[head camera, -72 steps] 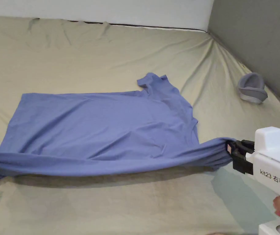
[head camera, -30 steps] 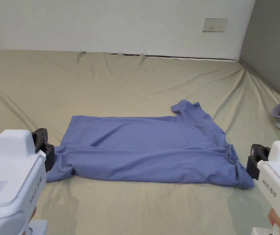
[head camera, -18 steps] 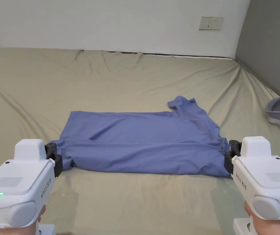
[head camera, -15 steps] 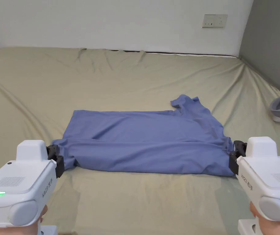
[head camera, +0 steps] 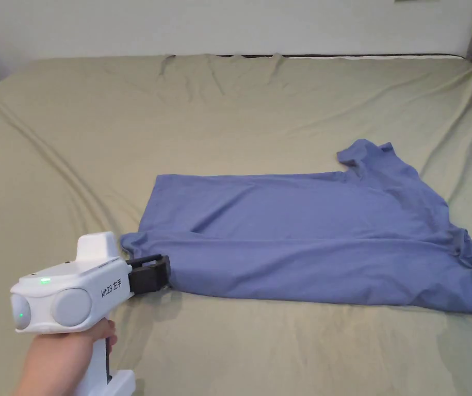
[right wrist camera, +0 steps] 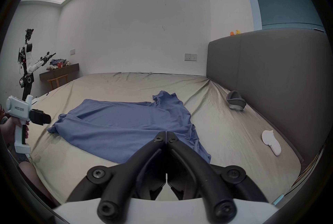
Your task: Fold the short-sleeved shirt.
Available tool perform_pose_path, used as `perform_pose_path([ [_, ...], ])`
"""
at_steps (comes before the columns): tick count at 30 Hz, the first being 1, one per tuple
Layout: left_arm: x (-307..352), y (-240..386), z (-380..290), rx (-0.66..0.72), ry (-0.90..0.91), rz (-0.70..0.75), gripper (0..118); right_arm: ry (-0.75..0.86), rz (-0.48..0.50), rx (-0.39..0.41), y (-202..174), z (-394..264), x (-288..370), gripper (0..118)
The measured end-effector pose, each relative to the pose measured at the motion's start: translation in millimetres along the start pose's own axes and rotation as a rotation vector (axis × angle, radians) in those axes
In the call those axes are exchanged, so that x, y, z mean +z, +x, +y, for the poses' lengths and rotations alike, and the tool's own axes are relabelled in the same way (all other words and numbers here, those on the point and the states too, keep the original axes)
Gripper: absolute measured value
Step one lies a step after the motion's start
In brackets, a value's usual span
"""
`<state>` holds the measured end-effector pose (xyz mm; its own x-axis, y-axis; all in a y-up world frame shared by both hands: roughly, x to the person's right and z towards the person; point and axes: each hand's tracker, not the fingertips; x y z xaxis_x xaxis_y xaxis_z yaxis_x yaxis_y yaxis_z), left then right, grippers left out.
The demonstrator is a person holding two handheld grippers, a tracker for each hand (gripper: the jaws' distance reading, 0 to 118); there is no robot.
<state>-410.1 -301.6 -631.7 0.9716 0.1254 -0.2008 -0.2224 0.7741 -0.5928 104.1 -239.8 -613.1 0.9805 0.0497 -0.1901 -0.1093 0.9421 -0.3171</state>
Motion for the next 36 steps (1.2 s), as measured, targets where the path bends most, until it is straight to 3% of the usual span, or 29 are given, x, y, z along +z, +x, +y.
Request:
perform_pose_path([
  [4, -40.8, 9.8, -9.3, -0.096, -0.215, 0.098, 103, -0.028, -0.015, -0.006, 8.1, 0.1, -5.0, 0],
  [5, -45.2, 10.9, -12.4, -0.112, -0.229, 0.086, 96, -0.032, -0.025, -0.009, 10.9, -0.4, -5.8, 0],
  [6, -47.0, 11.9, -16.0, -0.109, -0.220, 0.062, 78, -0.035, -0.037, -0.010, 13.9, -0.9, -6.5, 0],
  [8, -39.7, 19.2, -15.8, -0.148, -0.134, 0.079, 71, -0.044, -0.055, -0.019, 19.8, -1.7, -7.0, 0],
  [10, -34.9, 21.9, -16.8, -0.162, -0.120, -0.015, 16, -0.050, -0.066, -0.026, 24.8, -3.3, -7.9, 0],
  [11, -33.5, 24.7, -16.2, -0.162, -0.110, -0.030, 8, -0.056, -0.069, -0.026, 26.3, -4.0, -9.1, 0],
  [12, -33.1, 30.0, -15.7, -0.178, -0.114, 0.036, 8, -0.066, -0.066, -0.024, 27.6, -4.4, -11.0, 0],
  [15, -29.2, 30.2, -15.8, -0.210, -0.101, 0.021, 8, -0.093, -0.049, 0.000, 30.2, -5.3, -22.2, 0],
  [17, -25.5, 27.1, -13.8, -0.212, -0.094, 0.012, 8, -0.194, -0.007, 0.018, 34.6, -8.1, -41.4, 0],
  [18, -23.1, 23.5, -12.0, -0.198, -0.091, 0.002, 8, -0.254, -0.006, 0.021, 37.6, -10.8, -53.0, 14],
  [19, -21.3, 21.8, -10.7, -0.183, -0.088, -0.005, 8, -0.265, -0.011, 0.015, 42.6, -14.3, -64.8, 39],
  [21, -18.2, 21.0, -9.3, -0.177, -0.084, -0.014, 8, -0.329, -0.047, -0.046, 55.5, -22.7, -91.3, 111],
  [22, -14.1, 24.0, -9.0, -0.183, -0.082, -0.014, 8, -0.402, -0.048, -0.063, 62.1, -28.7, -107.5, 118],
  [23, -13.5, 25.1, -8.8, -0.193, -0.082, -0.015, 8, -0.440, -0.049, -0.084, 69.2, -33.0, -119.7, 118],
  [25, -12.8, 26.9, -8.8, -0.208, -0.084, -0.014, 8, -0.458, -0.041, -0.112, 78.0, -40.5, -138.0, 106],
  [26, -13.7, 27.0, -8.1, -0.211, -0.085, -0.013, 8, -0.474, -0.029, -0.120, 81.2, -45.1, -145.8, 93],
  [27, -14.1, 27.2, -8.1, -0.213, -0.088, -0.013, 8, -0.514, -0.016, -0.136, 83.8, -49.9, -151.5, 65],
  [29, -14.8, 27.7, -8.7, -0.208, -0.096, -0.015, 8, -0.572, 0.064, -0.233, 88.1, -62.1, -158.4, 57],
  [30, -15.3, 27.8, -8.0, -0.209, -0.102, -0.015, 8, -0.474, 0.034, -0.167, 86.8, -56.3, -152.8, 41],
  [31, -15.0, 28.0, -7.9, -0.209, -0.103, -0.015, 8, -0.498, 0.048, -0.163, 86.6, -53.5, -151.2, 18],
  [33, -11.5, 27.5, -5.7, -0.202, -0.102, -0.023, 8, -0.498, 0.152, -0.220, 85.4, -51.8, -147.7, 12],
  [34, -10.6, 25.9, -3.5, -0.192, -0.099, -0.026, 8, -0.490, 0.146, -0.194, 79.9, -50.0, -143.5, 11],
  [35, -8.0, 23.7, -1.0, -0.179, -0.097, -0.034, 8, -0.487, 0.092, -0.094, 74.0, -45.6, -140.5, 11],
  [36, -3.8, 22.4, 1.4, -0.167, -0.093, -0.045, 8, -0.477, 0.102, -0.066, 72.0, -43.6, -136.8, 11],
])
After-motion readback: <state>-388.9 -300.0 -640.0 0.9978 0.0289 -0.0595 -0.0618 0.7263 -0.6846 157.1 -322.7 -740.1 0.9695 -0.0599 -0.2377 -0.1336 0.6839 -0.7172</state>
